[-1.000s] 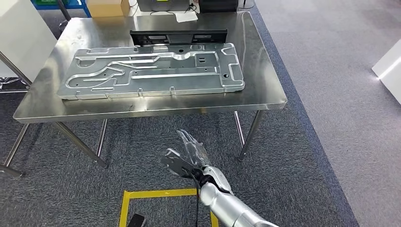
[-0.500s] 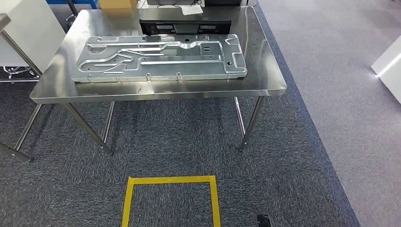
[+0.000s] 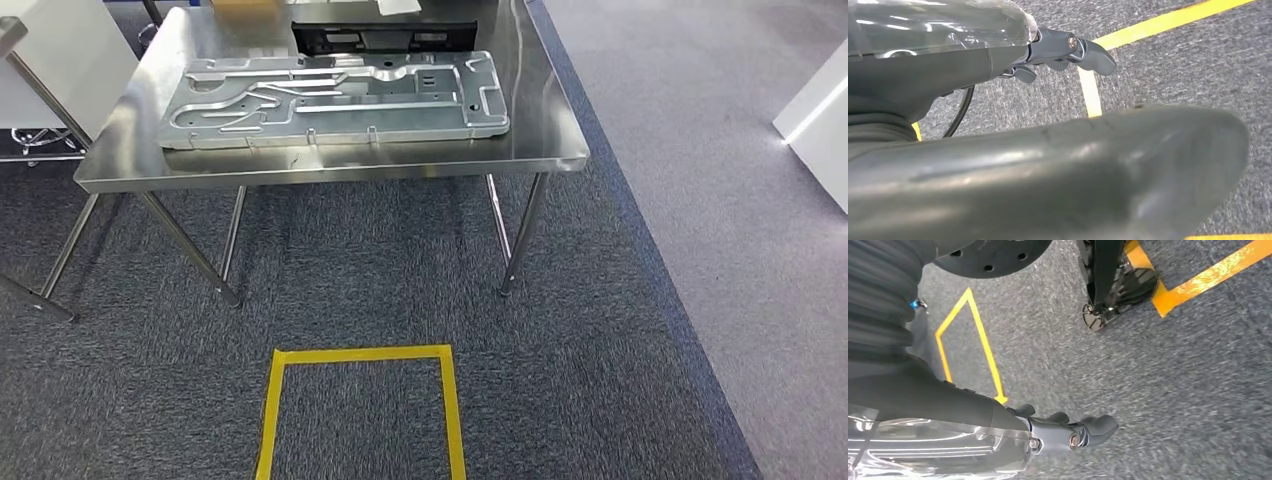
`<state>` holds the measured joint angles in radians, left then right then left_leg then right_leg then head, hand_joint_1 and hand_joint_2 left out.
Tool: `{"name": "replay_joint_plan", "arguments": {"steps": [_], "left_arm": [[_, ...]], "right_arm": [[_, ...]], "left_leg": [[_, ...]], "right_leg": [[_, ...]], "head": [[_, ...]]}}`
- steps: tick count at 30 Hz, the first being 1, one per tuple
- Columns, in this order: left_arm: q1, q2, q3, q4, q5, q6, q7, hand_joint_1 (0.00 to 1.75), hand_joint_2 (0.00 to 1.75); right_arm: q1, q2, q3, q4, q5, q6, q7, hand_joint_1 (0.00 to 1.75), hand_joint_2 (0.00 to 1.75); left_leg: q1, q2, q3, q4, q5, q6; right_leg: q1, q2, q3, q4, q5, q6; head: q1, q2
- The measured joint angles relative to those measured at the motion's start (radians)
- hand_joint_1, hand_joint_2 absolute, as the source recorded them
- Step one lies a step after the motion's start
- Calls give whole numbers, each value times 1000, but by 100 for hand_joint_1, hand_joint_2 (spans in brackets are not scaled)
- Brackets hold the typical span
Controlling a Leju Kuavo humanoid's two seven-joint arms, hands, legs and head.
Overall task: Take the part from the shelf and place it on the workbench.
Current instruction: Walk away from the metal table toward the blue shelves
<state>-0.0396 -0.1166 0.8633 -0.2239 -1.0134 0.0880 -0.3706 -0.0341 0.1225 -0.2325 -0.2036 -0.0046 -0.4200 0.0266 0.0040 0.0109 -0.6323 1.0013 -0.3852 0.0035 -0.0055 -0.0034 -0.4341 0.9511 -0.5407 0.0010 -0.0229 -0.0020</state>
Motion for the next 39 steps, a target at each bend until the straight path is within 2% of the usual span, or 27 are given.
{"name": "replay_joint_plan", "arguments": {"steps": [1,2,4,5,6,7,8,10,11,12,15,16,18,20,21,22,23,25,27,28,31,33,35,36,37,38,39], "left_arm": [[1,0,0,0,-4,4,-3,0,0],[3,1,0,0,-6,8,-8,0,0],[7,1,0,0,-10,13,-20,0,0],[8,1,0,0,-10,14,-26,0,0],[8,1,0,0,-10,14,-30,0,0],[9,1,0,0,-10,15,-33,0,0],[9,1,0,0,-10,15,-35,0,0],[9,0,1,0,-11,18,-34,0,0],[9,-1,2,0,-11,19,-33,0,0],[10,-2,3,0,-12,21,-31,0,0],[12,-7,7,0,-14,23,-26,0,0],[12,-9,7,0,-15,23,-24,0,0],[11,-14,9,0,-16,23,-19,0,0],[11,-17,14,0,-18,23,-11,0,0],[11,-19,17,0,-21,23,-7,0,0],[12,-20,20,0,-25,22,-3,0,0],[12,-22,22,0,-29,22,2,0,0],[12,-25,24,0,-35,21,9,0,0],[10,-29,24,0,-43,21,15,0,0],[10,-31,24,0,-46,21,17,0,0],[12,-32,25,0,-55,20,21,0,0],[13,-32,25,0,-59,20,21,0,0],[13,-32,25,0,-64,20,22,0,0],[14,-32,25,0,-66,21,22,0,0],[15,-32,25,0,-67,21,22,0,0],[16,-32,25,0,-68,22,24,0,0],[17,-32,26,0,-68,23,26,0,0]], "right_arm": [[0,3,-2,1,12,4,-15,0,131],[1,4,-2,2,25,8,-34,0,87],[3,7,-2,2,47,22,-86,0,0],[4,8,-2,3,49,37,-121,0,0],[4,10,-2,3,48,55,-159,0,0],[4,12,-2,3,43,77,-201,0,0],[5,14,-2,3,37,97,-238,0,0],[4,18,-2,3,24,130,-290,0,0],[4,20,-3,3,20,141,-307,0,0],[4,21,-5,3,15,148,-319,0,0],[2,23,-16,3,10,148,-326,0,0],[2,23,-20,3,11,143,-321,0,0],[2,23,-25,3,19,134,-310,0,0],[3,23,-27,4,33,129,-296,0,0],[4,23,-27,4,40,127,-288,0,0],[5,23,-27,5,46,125,-279,0,0],[6,23,-27,5,51,122,-271,0,0],[7,23,-27,7,57,117,-256,0,0],[9,23,-27,8,63,113,-242,0,0],[9,23,-27,8,65,112,-235,0,0],[9,23,-27,8,72,107,-217,0,0],[11,23,-27,8,75,102,-206,0,0],[14,23,-27,9,77,100,-197,0,0],[15,23,-27,9,78,100,-194,0,0],[16,23,-27,9,79,100,-191,0,0],[16,23,-27,9,80,100,-189,0,0],[16,23,-27,9,81,100,-188,0,0]], "left_leg": [[1,-1,-7,15,-17,-5],[3,-2,-20,50,-50,-10],[6,-3,-58,172,-140,-17],[7,-3,-75,236,-171,-20],[7,-3,-80,275,-181,-22],[7,-3,-68,279,-174,-24],[8,-3,-36,243,-153,-23],[7,-4,57,109,-113,-18],[6,-4,91,54,-106,-13],[4,-5,109,21,-107,-9],[3,-5,108,2,-107,6],[5,-5,107,-2,-103,13],[7,-6,103,-8,-95,27],[6,-8,96,-8,-91,34],[6,-11,93,-6,-89,34],[5,-15,91,-5,-88,34],[6,-21,90,-3,-88,33],[5,-33,88,2,-86,30],[2,-45,82,7,-83,20],[2,-51,78,7,-80,14],[5,-56,67,14,-83,-4],[6,-39,35,84,-132,-12],[7,-27,-20,215,-202,-18],[8,-25,-40,267,-221,-21],[8,-23,-44,286,-221,-22],[8,-20,-27,266,-204,-22],[8,-13,7,208,-173,-20]], "right_leg": [[-2,-2,-5,-1,8,-8],[-4,-4,-11,-3,16,-16],[-3,-8,-26,0,27,-25],[-2,-9,-35,4,31,-26],[-1,-9,-44,9,35,-26],[-1,-9,-54,14,38,-24],[-1,-9,-62,20,40,-23],[0,-8,-74,33,39,-18],[1,-8,-79,39,39,-13],[2,-8,-84,44,40,-8],[2,-8,-90,52,41,9],[1,-6,-96,65,30,14],[-2,-3,-134,146,-25,25],[-5,-1,-194,274,-85,32],[-7,-1,-213,316,-95,35],[-8,-1,-215,322,-85,36],[-10,1,-197,291,-59,36],[-12,21,-129,161,6,30],[-11,45,-84,67,33,22],[-10,50,-81,54,32,18],[-12,32,-84,44,42,1],[-15,15,-86,38,50,-12],[-11,-4,-92,39,52,-17],[-10,-13,-95,40,52,-17],[-9,-22,-97,43,52,-17],[-8,-30,-98,45,52,-17],[-7,-37,-99,47,51,-16]], "head": [[-1,0],[-2,0],[-4,0],[-4,0],[-4,0],[-4,0],[-4,0],[-4,0],[-4,0],[-4,0],[-3,0],[-2,0],[-1,0],[0,0],[0,0],[0,0],[0,0],[0,0],[-1,0],[-1,0],[-1,0],[-4,0],[-6,0],[-6,0],[-6,0],[-6,0],[-6,0]]}}
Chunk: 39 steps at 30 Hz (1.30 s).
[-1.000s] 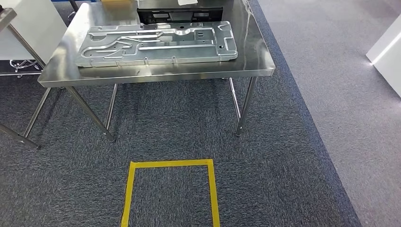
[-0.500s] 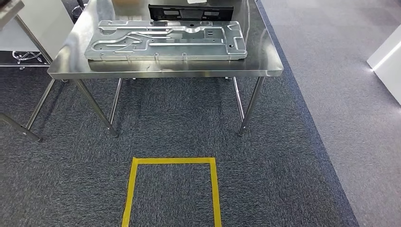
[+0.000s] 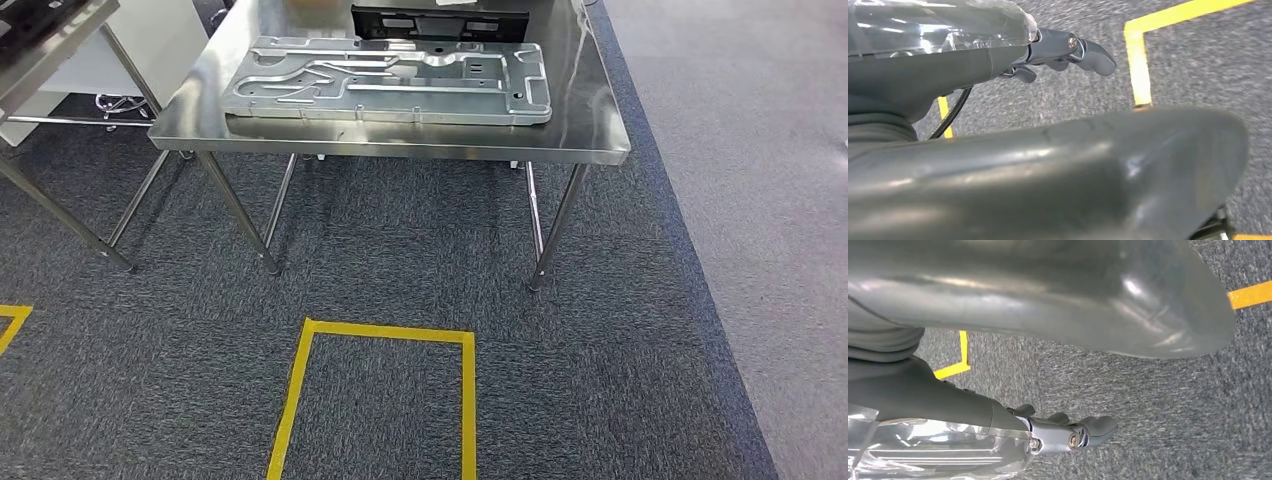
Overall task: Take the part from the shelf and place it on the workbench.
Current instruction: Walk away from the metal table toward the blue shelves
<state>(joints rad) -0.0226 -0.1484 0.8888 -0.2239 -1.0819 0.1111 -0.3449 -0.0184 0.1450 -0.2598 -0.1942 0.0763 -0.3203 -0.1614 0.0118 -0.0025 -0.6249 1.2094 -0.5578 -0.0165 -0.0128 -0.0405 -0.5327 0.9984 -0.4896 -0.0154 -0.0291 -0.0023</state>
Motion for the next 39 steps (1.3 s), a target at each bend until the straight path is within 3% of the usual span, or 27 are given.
{"name": "replay_joint_plan", "arguments": {"steps": [2,3,4,6,8,9,11,12,13,14,15,16,18,20,23,25,27,28,29,30,32,34,37,39], "left_arm": [[-1,0,1,0,-5,3,5,0,0],[-2,0,1,0,-9,5,8,0,0],[-2,0,1,0,-13,8,11,0,0],[0,0,2,0,-24,14,18,0,0],[3,-1,2,0,-33,20,26,0,0],[4,-1,2,0,-37,22,30,0,0],[4,-2,2,0,-44,25,39,0,0],[4,-3,2,0,-47,26,43,0,0],[6,-4,2,0,-49,27,47,0,0],[8,-4,2,0,-51,27,51,0,0],[9,-5,2,0,-52,27,53,0,0],[9,-5,2,0,-52,27,56,0,0],[9,-6,2,0,-52,27,58,0,0],[8,-5,2,0,-51,27,59,0,0],[11,-5,3,0,-49,27,59,0,0],[11,-5,5,0,-43,25,59,0,0],[11,-4,9,0,-34,22,59,0,0],[11,-3,12,0,-28,20,58,0,0],[11,-1,18,0,-21,18,58,0,0],[11,1,25,0,-14,16,58,0,0],[11,8,38,0,-3,10,60,0,0],[8,14,49,0,2,4,69,0,0],[8,21,61,0,2,-2,83,0,0],[11,23,68,0,2,-3,85,0,0]], "right_arm": [[0,0,0,0,2,1,1,0,0],[0,0,0,0,2,2,1,0,0],[1,0,0,0,4,4,1,0,0],[0,0,0,0,6,7,2,0,0],[1,0,-2,0,7,10,2,0,0],[2,0,-4,0,7,12,2,0,0],[6,-1,-7,0,6,16,2,0,0],[8,-1,-8,1,6,18,2,0,0],[10,-1,-9,1,6,20,2,0,0],[12,-2,-10,1,6,23,2,0,0],[14,-2,-11,1,6,27,3,0,0],[15,-2,-13,1,7,31,3,0,0],[17,-3,-15,2,12,40,2,0,0],[17,-3,-15,3,18,47,2,0,0],[17,-3,-16,3,24,52,0,0,0],[18,-3,-16,3,31,57,-2,0,0],[19,-3,-16,4,44,62,-4,0,0],[18,-3,-15,4,52,64,-5,0,0],[17,-3,-14,4,61,65,-4,0,0],[16,-3,-11,4,70,64,-3,0,0],[10,1,-4,4,85,53,2,0,0],[4,10,3,4,98,35,9,0,0],[-6,23,13,4,112,21,22,0,0],[-11,27,21,5,119,19,31,0,0]], "left_leg": [[-5,31,75,-140,47,9],[-8,43,96,-184,57,15],[-12,50,103,-203,57,20],[-13,39,99,-209,62,31],[-8,28,99,-216,72,44],[-5,23,99,-220,77,51],[-5,12,92,-220,83,58],[-6,5,89,-219,85,59],[-6,-3,87,-218,86,59],[-6,-11,86,-216,86,58],[-6,-20,86,-214,86,56],[-5,-29,85,-211,85,54],[-7,-44,79,-203,84,44],[-7,-54,71,-200,87,31],[-4,-58,63,-193,84,14],[-3,-34,31,-122,36,7],[-2,-14,-28,12,-33,2],[-1,-11,-50,64,-52,0],[-1,-9,-56,85,-53,0],[-1,-7,-41,64,-34,1],[-3,9,33,-69,29,9],[-9,30,89,-183,62,18],[-15,28,94,-212,67,28],[-10,18,98,-223,78,39]], "right_leg": [[3,-12,0,6,-2,5],[5,-18,0,8,-3,9],[7,-23,-1,9,-3,14],[8,-34,0,8,-2,24],[5,-17,-7,29,-22,36],[3,0,-23,64,-48,41],[-1,29,-79,187,-118,49],[-2,33,-106,247,-141,51],[-2,35,-121,280,-145,53],[-3,36,-117,275,-129,53],[-5,39,-93,229,-95,53],[-7,48,-59,159,-58,52],[-9,80,-6,44,-18,45],[-6,93,2,17,-18,37],[-6,71,1,11,-9,17],[-8,53,0,6,-4,3],[-4,35,-5,6,-3,-3],[-2,26,-7,6,-3,-3],[0,17,-7,7,-2,-4],[2,8,-7,8,-2,-4],[4,-5,-6,9,-3,-4],[10,-16,-6,11,-3,2],[11,-31,-6,11,-1,17],[9,-17,-11,29,-19,29]], "head": [[0,0],[1,0],[1,0],[2,0],[2,0],[3,0],[4,0],[4,0],[4,0],[4,0],[4,0],[4,0],[4,0],[3,0],[3,0],[0,0],[-2,0],[-2,0],[-2,0],[-2,0],[-2,0],[-2,0],[-1,0],[0,0]]}}
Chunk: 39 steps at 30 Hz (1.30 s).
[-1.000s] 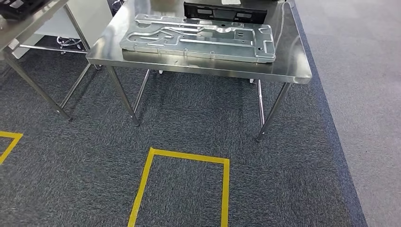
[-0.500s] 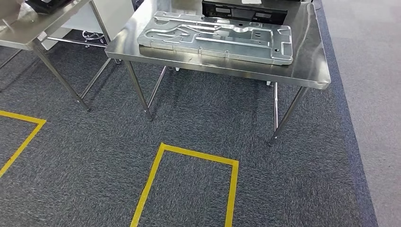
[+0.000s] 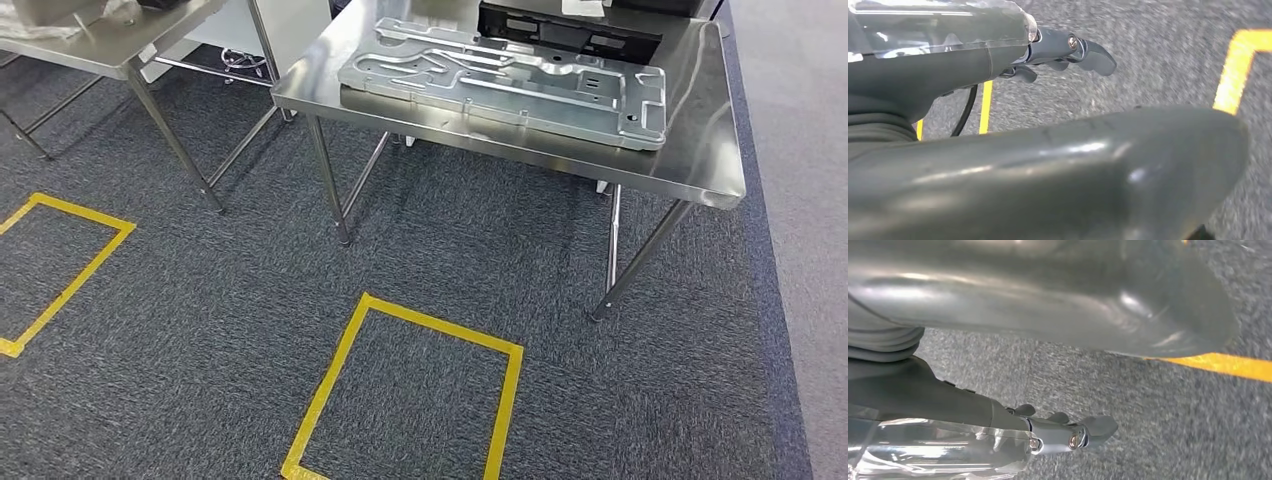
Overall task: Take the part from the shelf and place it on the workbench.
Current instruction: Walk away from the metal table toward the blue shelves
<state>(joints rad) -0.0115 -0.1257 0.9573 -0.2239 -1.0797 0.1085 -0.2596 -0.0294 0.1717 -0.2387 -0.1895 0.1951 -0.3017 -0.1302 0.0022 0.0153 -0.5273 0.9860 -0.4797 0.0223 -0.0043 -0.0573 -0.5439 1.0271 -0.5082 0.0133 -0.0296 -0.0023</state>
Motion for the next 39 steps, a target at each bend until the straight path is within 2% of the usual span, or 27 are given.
{"name": "replay_joint_plan", "arguments": {"steps": [1,3,4,5,6,7,8,10,12,14,15,16,17,19,20,21,22,24,26,27,29,31,33,35,36,37,39], "left_arm": [[0,1,3,0,0,0,0,0,0],[-2,1,6,0,0,-1,-2,0,0],[-3,1,8,0,0,-1,-4,0,0],[-3,1,10,0,0,0,-6,0,0],[-3,1,11,0,0,0,-8,0,0],[-3,1,12,0,0,1,-10,0,0],[-3,1,13,0,0,2,-11,0,0],[-6,0,13,0,0,3,-13,0,0],[-7,1,14,0,0,5,-14,0,0],[-6,1,17,0,-1,6,-13,0,0],[-6,0,19,0,-1,7,-12,0,0],[-6,0,21,0,-2,8,-11,0,0],[-7,0,22,0,-4,8,-10,0,0],[-7,-2,23,0,-10,9,-9,0,0],[-7,-3,24,0,-14,9,-9,0,0],[-6,-5,24,0,-17,10,-8,0,0],[-5,-6,24,0,-22,10,-8,0,0],[-4,-7,24,0,-29,14,-8,0,0],[-6,-8,24,0,-38,19,-8,0,0],[-6,-10,24,0,-41,21,-8,0,0],[-3,-13,24,0,-47,25,-8,0,0],[-2,-16,24,0,-51,27,-8,0,0],[-4,-19,23,0,-53,31,-8,0,0],[-5,-23,22,0,-54,34,-8,0,0],[-5,-24,22,0,-54,36,-7,0,0],[-4,-26,21,0,-54,37,-6,0,0],[-4,-29,21,0,-54,38,-5,0,0]], "right_arm": [[-1,0,3,0,3,-1,4,0,0],[0,1,6,1,9,-2,15,0,0],[0,1,7,1,11,0,20,0,0],[1,1,8,2,13,6,25,0,0],[1,0,9,2,15,13,28,0,0],[2,-2,11,2,17,22,31,0,0],[2,-3,12,2,18,29,32,0,0],[3,-6,14,2,19,36,33,0,0],[2,-7,17,3,20,37,31,0,0],[1,-7,20,3,21,37,30,0,0],[1,-7,21,3,21,37,29,0,0],[2,-8,21,3,21,38,29,0,0],[3,-8,21,3,20,39,29,0,0],[6,-9,21,3,17,41,28,0,0],[7,-9,21,4,14,42,28,0,0],[8,-10,21,4,11,43,28,0,0],[9,-11,21,4,7,45,28,0,0],[9,-12,21,4,2,49,28,0,0],[10,-13,21,4,-3,52,28,0,0],[11,-14,21,4,-5,53,28,0,0],[11,-16,21,4,-9,53,28,0,0],[12,-19,21,4,-10,53,28,0,0],[15,-24,20,4,-10,54,28,0,0],[18,-27,20,4,-10,56,27,0,0],[19,-29,20,5,-10,57,27,0,0],[20,-31,20,5,-10,58,27,0,0],[22,-34,20,5,-10,61,25,0,0]], "left_leg": [[3,-4,0,-6,6,5],[4,-13,-5,-7,12,10],[4,-18,-8,-5,13,11],[4,-25,-10,-4,14,10],[5,-32,-11,-1,14,10],[5,-40,-12,2,13,8],[6,-48,-12,6,11,5],[4,-62,-17,16,8,-5],[2,-72,-24,21,8,-17],[5,-78,-28,22,9,-28],[6,-71,-34,35,-1,-33],[7,-61,-47,62,-20,-38],[8,-47,-71,114,-51,-41],[10,-30,-131,246,-114,-46],[10,-27,-152,294,-129,-47],[10,-25,-153,302,-122,-46],[9,-22,-136,273,-100,-43],[5,-2,-61,133,-40,-29],[-4,20,-11,31,-13,-16],[-9,24,-7,17,-14,-13],[-9,12,-7,11,-7,-7],[-3,2,-2,-1,4,3],[0,-8,-3,-7,11,10],[0,-20,-8,-5,14,14],[0,-28,-9,-3,13,13],[1,-37,-9,-1,13,12],[2,-55,-9,7,9,6]], "right_leg": [[-1,16,-15,34,-25,5],[-5,45,-73,160,-97,11],[-6,50,-102,222,-122,13],[-7,52,-119,260,-129,14],[-9,53,-116,255,-112,15],[-11,55,-94,210,-80,16],[-14,62,-59,142,-41,16],[-17,87,-3,23,2,12],[-15,98,7,-7,2,3],[-14,84,6,-10,8,-11],[-14,77,6,-13,10,-18],[-15,69,6,-16,13,-25],[-14,61,5,-17,14,-30],[-10,44,2,-17,13,-35],[-8,35,1,-16,13,-36],[-5,27,1,-15,13,-36],[-3,21,1,-15,12,-36],[1,9,4,-14,11,-35],[3,-1,5,-14,10,-28],[2,-6,6,-14,10,-23],[0,-12,8,-15,10,-11],[-1,8,1,7,-10,1],[-4,41,-46,107,-73,9],[-7,53,-108,236,-127,15],[-8,53,-121,261,-125,17],[-11,54,-114,246,-103,19],[-17,66,-56,121,-28,20]], "head": [[1,0],[2,0],[2,0],[2,0],[2,0],[2,0],[2,0],[2,0],[1,0],[0,0],[-1,0],[-3,0],[-4,0],[-5,0],[-5,0],[-5,0],[-5,0],[-5,0],[-4,0],[-4,0],[-5,0],[-3,0],[-2,0],[-1,0],[-1,0],[-1,0],[-1,0]]}}
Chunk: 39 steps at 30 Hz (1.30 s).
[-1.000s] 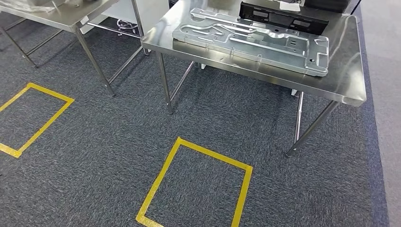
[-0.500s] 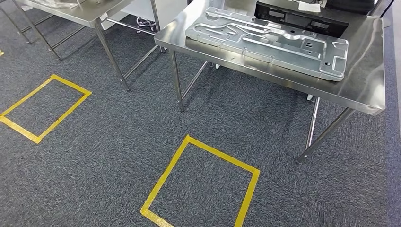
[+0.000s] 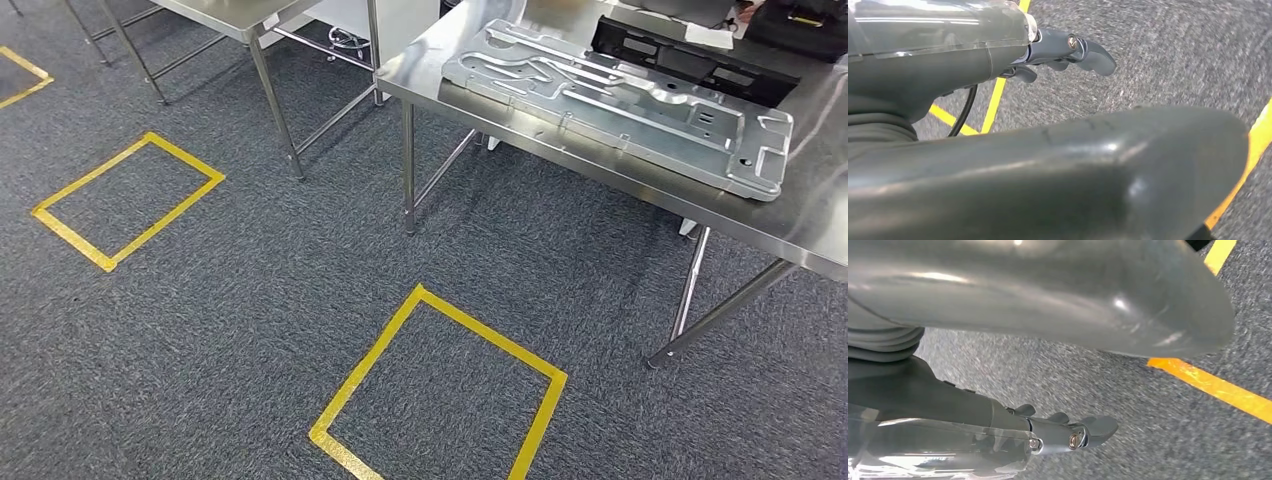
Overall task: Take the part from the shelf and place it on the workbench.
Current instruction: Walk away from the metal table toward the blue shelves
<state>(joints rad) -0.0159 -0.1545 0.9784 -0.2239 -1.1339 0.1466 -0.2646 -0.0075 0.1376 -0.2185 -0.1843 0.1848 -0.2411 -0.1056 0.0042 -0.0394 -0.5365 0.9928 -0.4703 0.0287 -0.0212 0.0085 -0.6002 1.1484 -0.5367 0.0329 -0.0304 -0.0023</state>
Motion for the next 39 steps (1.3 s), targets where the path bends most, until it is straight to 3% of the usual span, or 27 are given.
{"name": "replay_joint_plan", "arguments": {"steps": [2,4,5,7,8,10,12,13,14,15,17,18,20,22,23,25,26,27,28,29,31,32,34,36,37,39], "left_arm": [[-1,-2,0,0,0,0,0,0,0],[-1,-3,0,0,0,0,0,0,0],[-1,-3,0,0,0,0,0,0,0],[-1,-4,0,0,-2,0,1,0,0],[-1,-4,0,0,-4,0,1,0,0],[-2,-5,0,0,-6,1,1,0,0],[-1,-5,0,0,-7,1,1,0,0],[0,-6,0,0,-7,1,1,0,0],[1,-6,0,0,-7,1,1,0,0],[1,-6,0,0,-7,1,1,0,0],[-1,-6,0,0,-7,2,1,0,0],[-2,-6,0,0,-7,2,1,0,0],[-1,-7,0,0,-7,2,1,0,0],[1,-8,0,0,-7,2,1,0,0],[1,-8,0,0,-7,2,1,0,0],[-1,-10,0,0,-8,2,1,0,0],[-1,-10,0,0,-7,2,1,0,0],[-1,-10,0,0,-7,1,1,0,0],[-1,-10,0,0,-6,1,2,0,0],[-1,-10,0,0,-6,1,2,0,0],[-1,-12,0,0,-8,2,4,0,0],[-2,-14,1,0,-9,3,5,0,0],[-2,-16,1,0,-13,3,8,0,0],[-1,-15,1,0,-16,4,10,0,0],[-1,-15,1,0,-17,4,11,0,0],[-2,-14,1,0,-17,4,11,0,0]], "right_arm": [[0,-2,0,1,1,2,-2,0,0],[-1,-2,0,2,2,4,-2,0,0],[-1,-3,0,2,2,5,-3,0,0],[-1,-3,0,2,3,4,-3,0,0],[0,-4,0,2,3,4,-3,0,0],[3,-4,-1,2,4,5,-3,0,0],[5,-5,-1,2,5,6,-3,0,0],[5,-6,-1,2,5,7,-4,0,0],[5,-6,-1,2,6,8,-4,0,0],[5,-6,-1,2,6,8,-4,0,0],[4,-6,-2,2,6,8,-5,0,0],[4,-6,-2,2,6,8,-5,0,0],[2,-6,-4,2,6,8,-5,0,0],[0,-7,-4,2,7,8,-6,0,0],[0,-7,-5,2,7,8,-6,0,0],[2,-9,-6,2,8,9,-6,0,0],[3,-10,-6,3,9,9,-7,0,0],[3,-10,-7,3,10,9,-7,0,0],[4,-10,-7,3,11,10,-8,0,0],[5,-11,-7,3,13,10,-10,0,0],[6,-12,-7,3,17,9,-12,0,0],[6,-14,-7,3,18,9,-13,0,0],[4,-16,-7,3,21,9,-14,0,0],[0,-16,-7,3,25,10,-15,0,0],[0,-16,-7,3,27,10,-16,0,0],[1,-15,-7,3,31,10,-16,0,0]], "left_leg": [[-2,-14,-4,9,-5,-10],[-3,-22,-11,12,-5,-23],[-2,-26,-12,12,-5,-29],[-1,-12,-23,35,-22,-39],[0,1,-40,72,-46,-43],[2,23,-100,204,-115,-51],[5,29,-148,305,-147,-56],[6,31,-145,300,-133,-56],[7,35,-121,254,-103,-55],[7,45,-82,179,-66,-52],[2,65,-18,51,-22,-43],[-1,70,-5,21,-16,-37],[-5,61,-7,12,-16,-26],[-2,52,-3,4,-9,-13],[0,47,-1,0,-4,-6],[1,37,-3,-2,0,2],[-1,31,-5,-2,1,3],[-2,24,-6,-1,1,4],[-3,16,-6,0,1,4],[-3,7,-5,1,1,4],[-5,-10,-3,4,-1,1],[-6,-17,-4,5,-2,-2],[-5,-26,-8,6,-2,-12],[-3,-33,-11,5,-2,-24],[-3,-26,-13,13,-9,-30],[-2,1,-42,79,-53,-40]], "right_leg": [[-2,24,49,-106,37,-5],[2,31,57,-128,37,-16],[2,23,57,-130,39,-24],[1,9,59,-137,43,-38],[-1,0,59,-140,45,-44],[1,-17,58,-141,44,-50],[2,-34,58,-140,44,-51],[3,-42,58,-140,43,-50],[3,-49,60,-140,42,-48],[3,-55,62,-139,40,-46],[6,-65,66,-138,36,-37],[8,-70,68,-137,35,-32],[9,-78,71,-139,35,-20],[5,-65,70,-127,22,-8],[4,-50,57,-96,-1,-3],[2,-20,0,22,-68,0],[2,-15,-34,89,-96,1],[2,-13,-57,134,-105,1],[2,-12,-64,142,-93,0],[3,-10,-51,108,-62,-3],[5,9,12,-31,14,-14],[6,20,37,-90,37,-19],[10,31,55,-136,45,-26],[9,19,58,-144,49,-33],[7,12,61,-150,52,-38],[1,-5,67,-161,56,-48]], "head": [[0,0],[-1,0],[-1,0],[-2,0],[-3,0],[-5,0],[-5,0],[-5,0],[-5,0],[-5,0],[-4,0],[-4,0],[-3,0],[-3,0],[-2,0],[-1,0],[-1,0],[-1,0],[-1,0],[-1,0],[-1,0],[-1,0],[-1,0],[-1,0],[-2,0],[-6,0]]}}
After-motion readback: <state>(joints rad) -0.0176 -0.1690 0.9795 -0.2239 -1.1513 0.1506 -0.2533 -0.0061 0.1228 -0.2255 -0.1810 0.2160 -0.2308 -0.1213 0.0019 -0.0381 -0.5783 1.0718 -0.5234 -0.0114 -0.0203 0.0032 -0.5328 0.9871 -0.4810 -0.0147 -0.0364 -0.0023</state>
